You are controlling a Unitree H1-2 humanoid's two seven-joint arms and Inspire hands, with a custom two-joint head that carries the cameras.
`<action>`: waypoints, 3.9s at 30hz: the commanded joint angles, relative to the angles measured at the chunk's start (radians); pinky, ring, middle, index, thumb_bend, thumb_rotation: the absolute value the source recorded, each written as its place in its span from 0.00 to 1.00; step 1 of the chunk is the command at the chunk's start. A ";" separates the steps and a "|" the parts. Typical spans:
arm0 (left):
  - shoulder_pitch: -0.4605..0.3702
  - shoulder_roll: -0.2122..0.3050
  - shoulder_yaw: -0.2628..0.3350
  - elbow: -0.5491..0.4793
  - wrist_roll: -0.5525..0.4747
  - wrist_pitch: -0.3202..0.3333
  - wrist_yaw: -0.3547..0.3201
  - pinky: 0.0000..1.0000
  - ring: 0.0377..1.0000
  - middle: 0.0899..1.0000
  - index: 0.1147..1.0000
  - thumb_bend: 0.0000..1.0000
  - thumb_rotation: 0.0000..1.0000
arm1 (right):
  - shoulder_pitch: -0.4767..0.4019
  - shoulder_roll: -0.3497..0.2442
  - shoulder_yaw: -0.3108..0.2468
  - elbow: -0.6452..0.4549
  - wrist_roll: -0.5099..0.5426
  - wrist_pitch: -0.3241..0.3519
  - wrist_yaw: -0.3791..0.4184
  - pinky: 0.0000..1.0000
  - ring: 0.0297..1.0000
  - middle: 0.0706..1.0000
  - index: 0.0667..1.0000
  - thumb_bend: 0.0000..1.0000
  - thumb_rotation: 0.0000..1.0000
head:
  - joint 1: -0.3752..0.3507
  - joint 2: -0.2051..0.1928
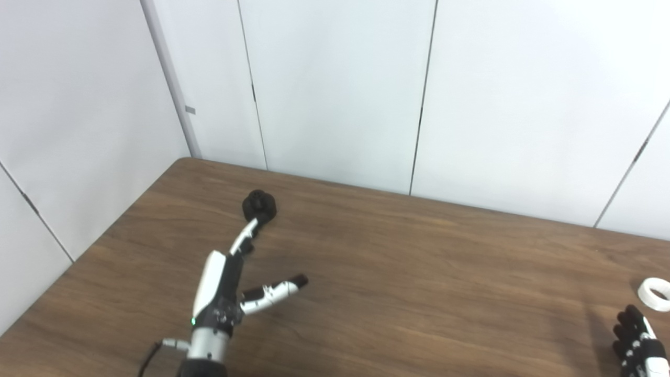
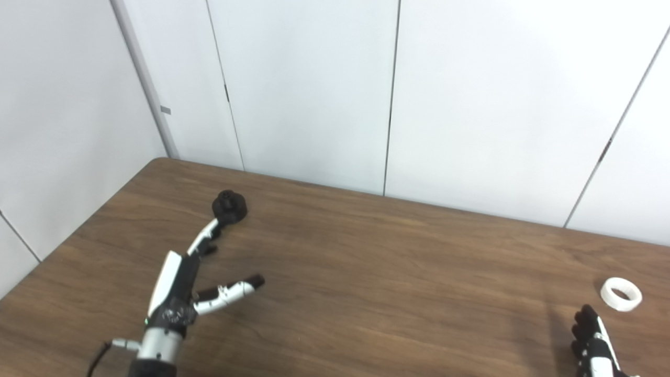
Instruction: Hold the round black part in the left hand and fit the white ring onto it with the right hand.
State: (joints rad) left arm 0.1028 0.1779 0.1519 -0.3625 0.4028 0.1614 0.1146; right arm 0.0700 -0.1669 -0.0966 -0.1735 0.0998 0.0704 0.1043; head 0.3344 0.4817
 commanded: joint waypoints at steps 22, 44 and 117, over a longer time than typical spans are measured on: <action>-0.312 0.266 0.051 0.268 0.116 0.164 -0.017 1.00 1.00 0.96 0.88 1.00 0.42 | -0.005 -0.006 0.005 -0.039 -0.002 0.008 -0.001 1.00 0.99 0.98 1.00 0.47 1.00 | -0.005 0.010; -0.515 0.363 -0.120 0.647 0.160 0.176 -0.047 1.00 1.00 0.98 0.87 1.00 0.49 | 0.001 -0.012 0.008 -0.088 -0.008 0.038 0.003 1.00 0.99 0.98 1.00 0.43 1.00 | -0.019 0.022; -0.627 0.357 -0.187 0.868 0.092 0.118 0.035 1.00 0.92 0.79 0.43 0.53 0.06 | 0.023 -0.014 -0.003 -0.152 -0.051 0.102 -0.005 1.00 0.99 0.97 1.00 0.34 1.00 | -0.052 0.038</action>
State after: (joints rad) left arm -0.4758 0.5101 -0.0488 0.5113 0.4977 0.3211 0.1088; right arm 0.1114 -0.1645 -0.0918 -0.3020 0.0490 0.1937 0.1025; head 0.2822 0.5185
